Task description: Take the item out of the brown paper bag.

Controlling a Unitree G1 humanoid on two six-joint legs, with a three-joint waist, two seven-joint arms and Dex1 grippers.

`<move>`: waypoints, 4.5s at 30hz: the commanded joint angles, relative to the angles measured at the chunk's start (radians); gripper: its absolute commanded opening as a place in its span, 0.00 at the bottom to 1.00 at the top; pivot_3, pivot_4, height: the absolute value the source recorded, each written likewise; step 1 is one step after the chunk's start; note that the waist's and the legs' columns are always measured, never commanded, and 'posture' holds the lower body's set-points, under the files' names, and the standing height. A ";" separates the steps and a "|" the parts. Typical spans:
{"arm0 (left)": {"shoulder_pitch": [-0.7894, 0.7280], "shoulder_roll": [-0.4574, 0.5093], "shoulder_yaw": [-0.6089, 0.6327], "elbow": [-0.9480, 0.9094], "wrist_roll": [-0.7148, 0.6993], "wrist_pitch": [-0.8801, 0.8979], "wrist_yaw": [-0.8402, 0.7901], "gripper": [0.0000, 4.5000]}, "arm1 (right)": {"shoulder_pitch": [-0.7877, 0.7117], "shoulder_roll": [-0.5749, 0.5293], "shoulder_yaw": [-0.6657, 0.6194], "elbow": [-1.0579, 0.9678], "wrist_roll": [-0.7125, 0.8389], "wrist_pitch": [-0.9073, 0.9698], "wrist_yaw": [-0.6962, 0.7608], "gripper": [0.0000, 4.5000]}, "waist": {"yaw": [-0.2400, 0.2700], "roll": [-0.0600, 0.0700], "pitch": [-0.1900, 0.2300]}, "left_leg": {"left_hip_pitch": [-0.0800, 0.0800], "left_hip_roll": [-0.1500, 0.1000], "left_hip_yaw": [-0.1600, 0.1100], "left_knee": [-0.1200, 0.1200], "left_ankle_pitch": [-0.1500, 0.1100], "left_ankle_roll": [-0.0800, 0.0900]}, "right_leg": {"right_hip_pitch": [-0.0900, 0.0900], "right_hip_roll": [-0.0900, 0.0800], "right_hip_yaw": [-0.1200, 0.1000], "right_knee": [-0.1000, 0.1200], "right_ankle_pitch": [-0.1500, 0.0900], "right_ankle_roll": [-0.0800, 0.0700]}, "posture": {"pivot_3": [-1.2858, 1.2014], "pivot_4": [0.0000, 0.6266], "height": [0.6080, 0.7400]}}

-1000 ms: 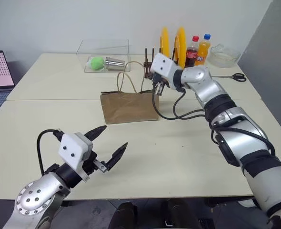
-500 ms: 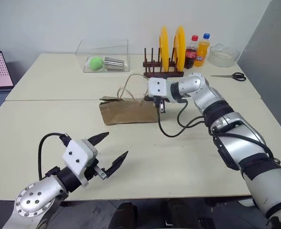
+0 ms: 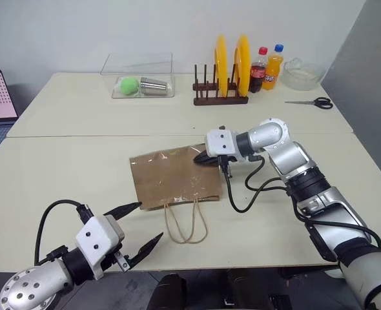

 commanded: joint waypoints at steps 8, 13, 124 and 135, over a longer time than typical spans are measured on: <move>-0.320 0.203 -0.021 0.164 -0.021 -0.122 -0.202 0.99 | 0.326 -0.178 -0.238 -0.606 0.268 0.366 -0.068 0.00 | 0.030 0.001 0.001 | -0.003 0.000 -0.005 -0.001 0.000 0.000 | 0.002 0.000 -0.005 -0.007 0.000 0.001 | 0.52 0.24 1.00; -0.467 0.290 -0.151 0.385 0.079 -0.383 -0.380 0.99 | 0.605 -0.275 -0.264 -0.908 0.337 0.469 -0.116 0.00 | 0.022 0.003 0.002 | -0.003 0.000 -0.002 -0.003 0.000 0.000 | 0.001 0.000 -0.003 -0.010 0.001 0.002 | 0.52 0.24 1.00; -1.150 -0.067 -0.429 0.842 0.103 -0.184 -0.239 0.00 | 0.563 -0.158 0.223 -0.634 -0.272 -0.166 -0.360 0.00 | 0.023 0.002 0.001 | -0.001 -0.001 -0.005 0.001 0.000 0.000 | 0.006 0.001 -0.004 -0.009 0.003 0.005 | 0.52 0.24 1.00; -1.346 -0.079 -0.376 0.860 0.056 0.015 -0.172 0.00 | 0.597 -0.201 0.258 -0.642 -0.292 -0.122 -0.255 0.00 | 0.023 0.002 0.001 | -0.001 -0.001 -0.005 0.002 0.000 -0.001 | 0.006 0.001 -0.004 -0.009 0.003 0.005 | 0.52 0.24 1.00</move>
